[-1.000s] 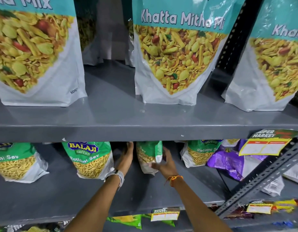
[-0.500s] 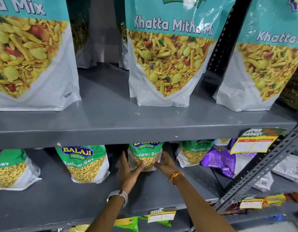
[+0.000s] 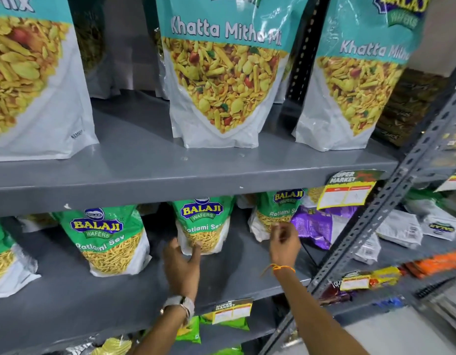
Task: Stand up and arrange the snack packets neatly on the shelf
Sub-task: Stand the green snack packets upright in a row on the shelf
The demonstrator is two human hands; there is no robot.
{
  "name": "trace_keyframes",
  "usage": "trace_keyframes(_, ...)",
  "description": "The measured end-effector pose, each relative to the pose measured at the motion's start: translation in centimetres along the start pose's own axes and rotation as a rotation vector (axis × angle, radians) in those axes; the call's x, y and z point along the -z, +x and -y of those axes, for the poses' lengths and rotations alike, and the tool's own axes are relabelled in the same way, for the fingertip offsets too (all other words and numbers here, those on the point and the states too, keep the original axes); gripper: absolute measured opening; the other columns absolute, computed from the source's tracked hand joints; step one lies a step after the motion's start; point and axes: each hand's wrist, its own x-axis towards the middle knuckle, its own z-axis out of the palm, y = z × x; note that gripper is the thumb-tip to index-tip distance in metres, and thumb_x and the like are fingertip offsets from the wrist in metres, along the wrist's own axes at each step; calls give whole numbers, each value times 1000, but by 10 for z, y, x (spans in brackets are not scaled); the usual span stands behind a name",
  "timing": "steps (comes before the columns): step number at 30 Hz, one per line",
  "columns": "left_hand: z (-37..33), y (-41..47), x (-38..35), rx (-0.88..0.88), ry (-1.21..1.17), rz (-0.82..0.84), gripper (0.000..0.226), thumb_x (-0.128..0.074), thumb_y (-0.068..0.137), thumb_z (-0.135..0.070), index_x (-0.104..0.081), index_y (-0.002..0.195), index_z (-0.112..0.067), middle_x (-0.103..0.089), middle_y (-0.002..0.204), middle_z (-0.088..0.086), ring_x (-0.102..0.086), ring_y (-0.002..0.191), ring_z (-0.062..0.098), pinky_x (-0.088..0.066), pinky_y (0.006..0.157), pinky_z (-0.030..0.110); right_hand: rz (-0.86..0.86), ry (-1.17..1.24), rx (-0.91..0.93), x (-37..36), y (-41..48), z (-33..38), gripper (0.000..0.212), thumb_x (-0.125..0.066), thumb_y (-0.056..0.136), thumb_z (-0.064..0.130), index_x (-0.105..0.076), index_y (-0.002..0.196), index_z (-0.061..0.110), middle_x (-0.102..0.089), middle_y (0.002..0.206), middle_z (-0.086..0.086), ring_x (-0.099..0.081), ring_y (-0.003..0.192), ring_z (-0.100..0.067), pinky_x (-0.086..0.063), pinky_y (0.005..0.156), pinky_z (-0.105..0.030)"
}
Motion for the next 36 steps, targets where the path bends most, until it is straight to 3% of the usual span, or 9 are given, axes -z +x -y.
trace_keyframes(3, -20, -39, -26, -101, 13, 96, 29, -72, 77, -23, -52, 97, -16, -55, 92, 0, -56, 88, 25, -48, 72, 23, 48, 52, -250, 19, 39, -25, 26, -61, 82, 2, -55, 107, -5, -56, 98, -11, -49, 90, -19, -39, 79, -30)
trace_keyframes(7, -52, -20, -90, -129, 22, 382, 60, -76, 73, -26, -50, 123, -9, -54, 126, 9, -53, 108, 16, -43, 90, 26, 275, 103, -374, 20, 79, -36, 56, -63, 76, -10, -43, 126, 6, -51, 120, -15, -46, 107, -23, -44, 97, -39)
trace_keyframes(12, -78, 10, -146, -27, -14, 583, 93, -79, 67, -40, -27, 141, -16, -36, 135, -12, -37, 122, 6, -26, 103, 16, 593, -85, -287, 17, 113, -39, 58, -72, 65, -7, -48, 118, -7, -62, 111, -22, -56, 112, -31, -48, 75, -20)
trace_keyframes(14, -70, 17, -158, 30, 16, 581, 93, -74, 61, -60, -32, 136, -24, -50, 138, -3, -49, 123, 14, -37, 108, 35, 613, -90, -277, 11, 116, -44, 52, -72, 64, -6, -52, 113, -4, -62, 105, -16, -57, 102, -23, -45, 73, -19)
trace_keyframes(17, -72, 15, -166, 44, 42, 516, 74, -63, 82, -40, -28, 141, -11, -44, 142, 8, -43, 131, 24, -32, 106, 30, 580, -12, -262, 9, 117, -47, 42, -67, 68, -16, -52, 104, -1, -57, 88, -10, -47, 89, -20, -41, 52, -6)
trace_keyframes(23, -66, 1, -166, 9, 82, 450, 49, -58, 84, -42, -44, 119, -11, -61, 124, 9, -60, 109, 25, -49, 91, 43, 557, 41, -237, 29, 96, -47, 61, -66, 68, -15, -44, 123, 0, -57, 115, -15, -51, 102, -21, -46, 73, -26)
trace_keyframes(28, -51, -10, -161, -25, 74, 461, 84, -49, 67, -73, -41, 127, -15, -55, 134, 8, -54, 120, 24, -46, 98, 48, 498, -18, -264, 43, 76, -50, 70, -69, 70, -7, -39, 132, 4, -53, 130, -16, -51, 117, -25, -42, 93, -30)
trace_keyframes(32, -55, -18, -157, -33, 68, 474, 61, -50, 72, -64, -45, 113, -18, -64, 119, 7, -62, 106, 23, -52, 87, 48, 513, -57, -260, 47, 70, -57, 73, -70, 71, 1, -36, 134, 12, -52, 133, -13, -49, 123, -29, -41, 106, -47)
trace_keyframes(36, -57, -21, -158, -74, 48, 446, 38, -56, 87, -39, -46, 116, -18, -64, 121, 7, -62, 108, 23, -52, 87, 43, 517, -55, -266, 49, 70, -53, 71, -69, 74, 1, -35, 135, 11, -51, 134, -12, -48, 124, -29, -41, 102, -40)
